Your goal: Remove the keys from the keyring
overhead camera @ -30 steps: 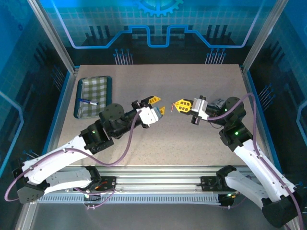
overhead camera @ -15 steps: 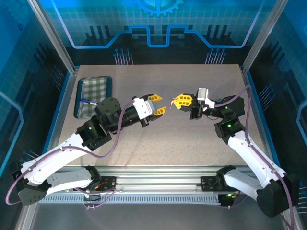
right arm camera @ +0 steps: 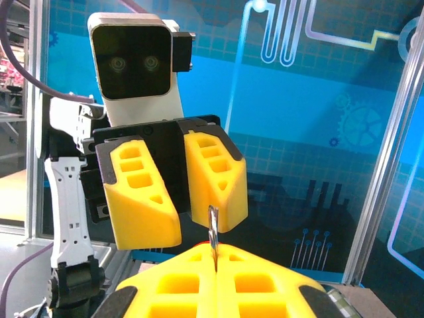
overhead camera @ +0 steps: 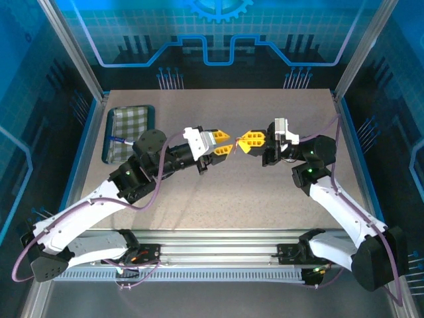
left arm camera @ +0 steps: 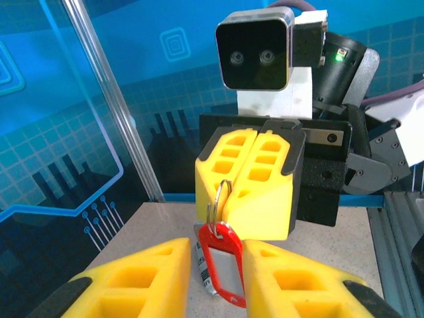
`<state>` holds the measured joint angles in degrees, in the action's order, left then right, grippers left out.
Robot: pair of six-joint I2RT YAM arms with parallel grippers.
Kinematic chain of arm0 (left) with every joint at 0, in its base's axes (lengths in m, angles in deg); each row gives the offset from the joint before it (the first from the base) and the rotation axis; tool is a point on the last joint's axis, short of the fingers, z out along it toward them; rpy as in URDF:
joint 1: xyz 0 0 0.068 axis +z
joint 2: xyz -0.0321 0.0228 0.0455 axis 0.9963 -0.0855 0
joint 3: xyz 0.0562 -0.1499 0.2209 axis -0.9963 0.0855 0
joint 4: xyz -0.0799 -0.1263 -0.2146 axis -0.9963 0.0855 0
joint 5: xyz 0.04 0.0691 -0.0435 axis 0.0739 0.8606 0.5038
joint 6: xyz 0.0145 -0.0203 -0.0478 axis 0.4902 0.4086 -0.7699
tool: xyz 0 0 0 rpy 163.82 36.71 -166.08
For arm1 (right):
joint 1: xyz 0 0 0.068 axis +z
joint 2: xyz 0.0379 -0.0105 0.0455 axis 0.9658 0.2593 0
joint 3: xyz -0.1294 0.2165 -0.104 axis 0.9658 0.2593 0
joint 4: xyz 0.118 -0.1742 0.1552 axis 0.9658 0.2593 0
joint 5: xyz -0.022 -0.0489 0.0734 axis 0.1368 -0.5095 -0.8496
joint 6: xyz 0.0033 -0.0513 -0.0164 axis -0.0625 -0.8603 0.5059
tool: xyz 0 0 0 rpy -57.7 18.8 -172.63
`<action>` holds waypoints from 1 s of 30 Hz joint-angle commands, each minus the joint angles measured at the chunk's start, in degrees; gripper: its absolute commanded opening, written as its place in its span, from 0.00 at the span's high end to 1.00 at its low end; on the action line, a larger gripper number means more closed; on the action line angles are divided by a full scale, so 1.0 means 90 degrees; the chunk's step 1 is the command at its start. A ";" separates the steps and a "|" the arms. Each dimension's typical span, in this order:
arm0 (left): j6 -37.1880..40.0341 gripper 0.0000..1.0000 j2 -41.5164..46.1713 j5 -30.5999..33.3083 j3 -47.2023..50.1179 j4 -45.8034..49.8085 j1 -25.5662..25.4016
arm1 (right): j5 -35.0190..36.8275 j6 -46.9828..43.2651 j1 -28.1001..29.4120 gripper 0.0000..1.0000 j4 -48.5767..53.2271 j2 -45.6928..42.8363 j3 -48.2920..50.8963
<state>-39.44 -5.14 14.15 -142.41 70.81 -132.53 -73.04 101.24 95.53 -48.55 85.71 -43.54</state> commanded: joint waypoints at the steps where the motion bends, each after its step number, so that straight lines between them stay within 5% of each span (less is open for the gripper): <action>1: -0.0229 0.73 -0.0078 -0.0338 -0.0273 -0.0306 0.0043 | -0.0150 0.0224 -0.0019 0.96 -0.0458 -0.0001 0.0035; 17: -0.0237 0.78 -0.0315 -0.0499 -0.0413 -0.0331 0.0056 | -0.0328 0.0496 -0.0019 0.96 -0.0796 0.0072 0.0029; 30: -0.0214 0.98 -0.0310 -0.0661 -0.0507 -0.0129 0.0056 | -0.0292 0.0606 -0.0026 0.92 -0.0928 0.0164 0.0055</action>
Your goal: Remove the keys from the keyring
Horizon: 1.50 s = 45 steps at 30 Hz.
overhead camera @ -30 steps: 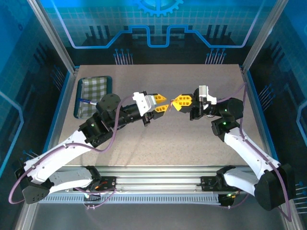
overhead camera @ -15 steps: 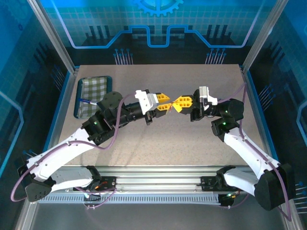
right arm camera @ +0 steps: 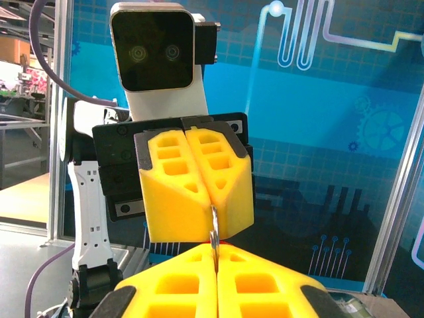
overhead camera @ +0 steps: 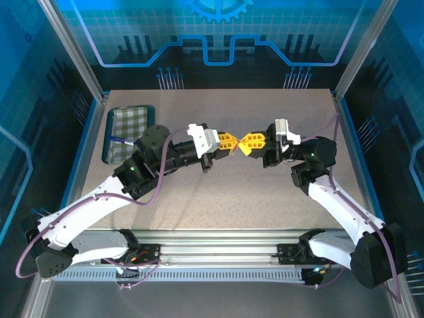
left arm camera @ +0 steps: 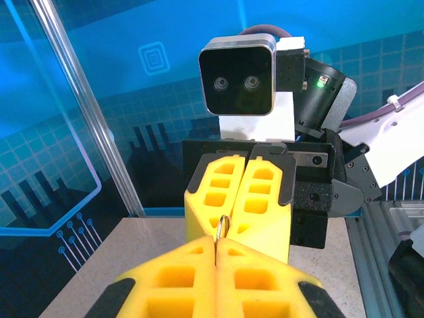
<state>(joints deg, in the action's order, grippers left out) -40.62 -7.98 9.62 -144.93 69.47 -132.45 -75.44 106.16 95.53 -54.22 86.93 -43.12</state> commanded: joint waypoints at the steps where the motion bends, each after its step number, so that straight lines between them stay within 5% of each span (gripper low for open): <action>1: -0.0086 0.98 0.0009 -0.0172 -0.0214 0.0030 0.0046 | 0.0015 0.0054 -0.0031 0.87 -0.0282 0.0024 0.0011; 8: 0.0127 1.00 0.0049 0.0231 -0.0289 0.0371 0.0044 | 0.0439 -0.0086 -0.0328 0.56 0.0454 -0.0171 0.0120; 12: 0.0383 1.00 -0.0045 0.0666 -0.0617 0.1181 0.0044 | 0.0570 -0.0497 -0.0788 0.59 0.2158 -0.0625 0.0051; 15: 0.0540 1.00 -0.0208 0.0996 -0.0930 0.1926 0.0044 | 0.0814 -0.1729 -0.0863 0.65 0.4614 -0.1022 -0.0378; 18: 0.0667 1.00 -0.0347 0.1049 -0.1157 0.2499 0.0045 | 0.0792 -0.2441 -0.0829 0.68 0.5866 -0.1212 -0.0602; 24: 0.0711 1.00 -0.0739 0.0963 -0.1722 0.3522 0.0044 | 0.0515 -0.2532 -0.0748 0.70 0.6157 -0.1161 -0.0945; 45: 0.0656 1.00 -0.0807 0.0647 -0.1781 0.3655 0.0038 | 0.0280 -0.3707 0.0106 0.71 0.7801 -0.0363 -0.1991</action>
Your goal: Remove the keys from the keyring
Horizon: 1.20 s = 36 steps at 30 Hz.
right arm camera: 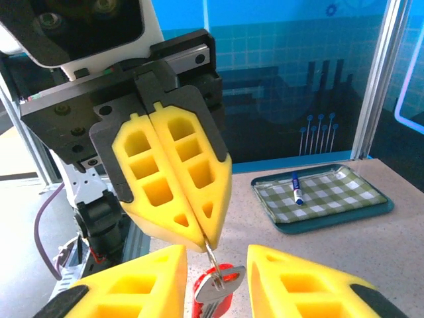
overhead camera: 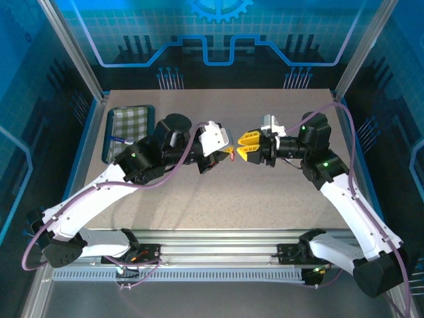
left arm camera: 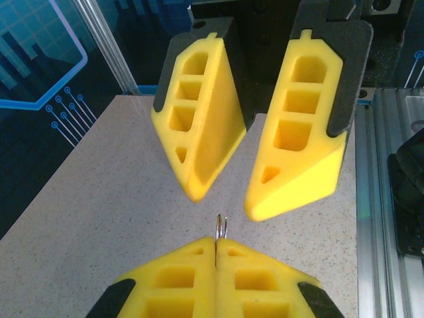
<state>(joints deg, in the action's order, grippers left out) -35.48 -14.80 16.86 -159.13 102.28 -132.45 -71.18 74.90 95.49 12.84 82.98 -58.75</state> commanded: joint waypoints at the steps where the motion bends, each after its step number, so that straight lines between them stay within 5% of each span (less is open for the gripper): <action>1: 0.0077 1.00 -0.0055 -0.0148 -0.0202 0.0000 0.0046 | -0.0217 -0.0263 0.0119 0.71 0.0396 0.0101 -0.0276; 10: 0.0051 1.00 -0.0014 -0.0218 -0.0183 -0.0032 0.0037 | -0.0219 -0.0638 0.0298 0.76 0.0888 0.0293 -0.0520; 23: -0.0010 1.00 0.0108 -0.0043 -0.0038 -0.0296 0.0047 | -0.0274 -0.0760 0.0328 0.99 0.0787 0.0351 -0.0502; 25: -0.0114 0.84 0.0163 0.0155 0.0028 -0.0456 0.0046 | -0.0290 -0.0588 0.0318 1.00 0.0500 0.0371 -0.0430; 29: -0.0655 0.59 0.0440 0.0464 0.0260 -0.0983 0.0232 | -0.0418 0.0380 0.0178 1.00 -0.1078 0.0351 -0.0002; 36: -0.2014 0.56 0.0833 -0.0382 0.0904 -0.1934 0.1001 | -0.0186 0.2895 0.0008 1.00 -0.5495 0.0635 0.0902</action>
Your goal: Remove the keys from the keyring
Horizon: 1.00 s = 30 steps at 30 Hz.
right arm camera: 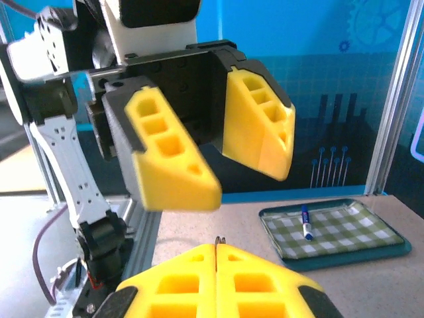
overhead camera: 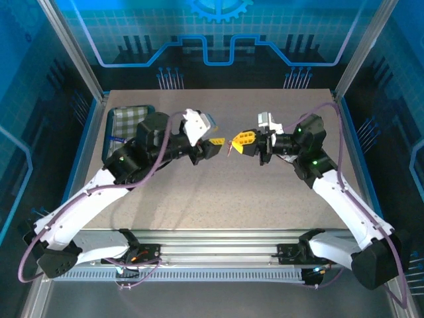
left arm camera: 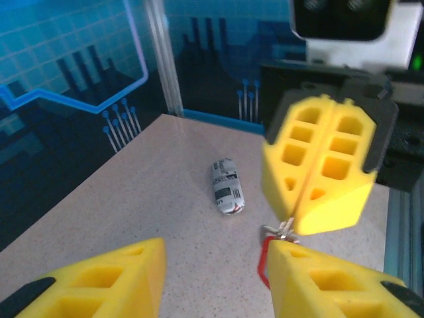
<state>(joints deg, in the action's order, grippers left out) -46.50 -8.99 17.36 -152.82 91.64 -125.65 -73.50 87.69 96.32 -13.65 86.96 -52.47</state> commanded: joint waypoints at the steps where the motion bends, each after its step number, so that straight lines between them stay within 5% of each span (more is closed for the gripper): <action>1: -0.0909 0.58 0.0212 -0.0542 0.0291 -0.0899 0.0320 | 0.0094 0.1931 -0.0109 1.00 -0.3162 0.0312 0.0236; 8: -0.1438 0.62 0.0189 -0.1364 0.0519 -0.1671 0.0531 | 0.0360 0.4499 -0.0166 1.00 -0.6679 0.1179 0.0249; 18: -0.1842 0.51 0.0068 -0.1992 0.0656 -0.2354 0.0542 | 0.0340 0.4543 0.0088 1.00 -0.6689 0.1257 0.0121; 30: -0.2016 0.64 -0.0211 -0.2448 0.0408 -0.2568 0.0540 | 0.0212 0.4573 0.0166 1.00 -0.6689 0.1294 0.0124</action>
<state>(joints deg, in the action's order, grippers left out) -63.85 -10.28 -1.83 -147.33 70.63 -121.23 -71.01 128.23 96.84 -70.67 98.41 -50.20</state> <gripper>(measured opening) 0.372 0.035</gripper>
